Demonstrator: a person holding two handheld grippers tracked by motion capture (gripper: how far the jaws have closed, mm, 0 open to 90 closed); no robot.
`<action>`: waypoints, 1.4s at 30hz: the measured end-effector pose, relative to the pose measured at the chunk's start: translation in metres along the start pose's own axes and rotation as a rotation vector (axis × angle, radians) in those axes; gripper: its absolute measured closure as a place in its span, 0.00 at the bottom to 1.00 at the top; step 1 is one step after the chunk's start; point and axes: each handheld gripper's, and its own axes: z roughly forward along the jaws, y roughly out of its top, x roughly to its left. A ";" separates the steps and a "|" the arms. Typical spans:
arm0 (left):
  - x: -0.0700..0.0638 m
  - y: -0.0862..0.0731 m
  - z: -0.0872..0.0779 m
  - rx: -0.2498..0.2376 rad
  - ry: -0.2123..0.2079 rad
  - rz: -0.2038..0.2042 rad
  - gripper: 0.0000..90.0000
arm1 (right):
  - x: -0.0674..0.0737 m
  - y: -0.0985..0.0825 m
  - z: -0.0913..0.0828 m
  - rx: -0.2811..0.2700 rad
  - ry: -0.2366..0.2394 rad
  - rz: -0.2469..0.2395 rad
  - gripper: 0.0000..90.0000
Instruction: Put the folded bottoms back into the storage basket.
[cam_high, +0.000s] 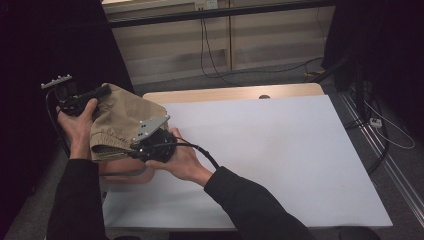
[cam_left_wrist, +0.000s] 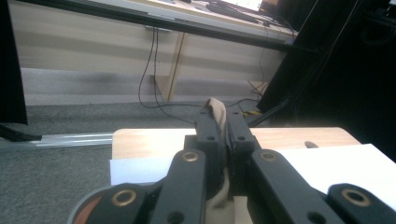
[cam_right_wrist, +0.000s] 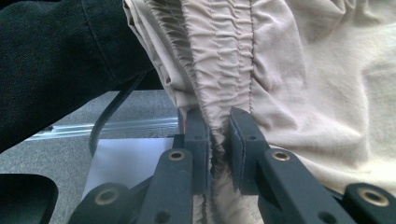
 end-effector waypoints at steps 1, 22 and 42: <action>0.001 -0.001 -0.001 -0.006 -0.001 -0.004 0.97 | 0.001 0.000 0.002 0.001 0.001 0.001 0.88; 0.027 -0.017 -0.002 0.036 0.012 -0.027 0.97 | 0.014 -0.007 0.031 0.000 -0.007 0.011 0.88; 0.051 -0.026 -0.003 0.091 0.026 -0.019 0.97 | 0.018 -0.009 0.055 0.010 0.016 0.047 0.88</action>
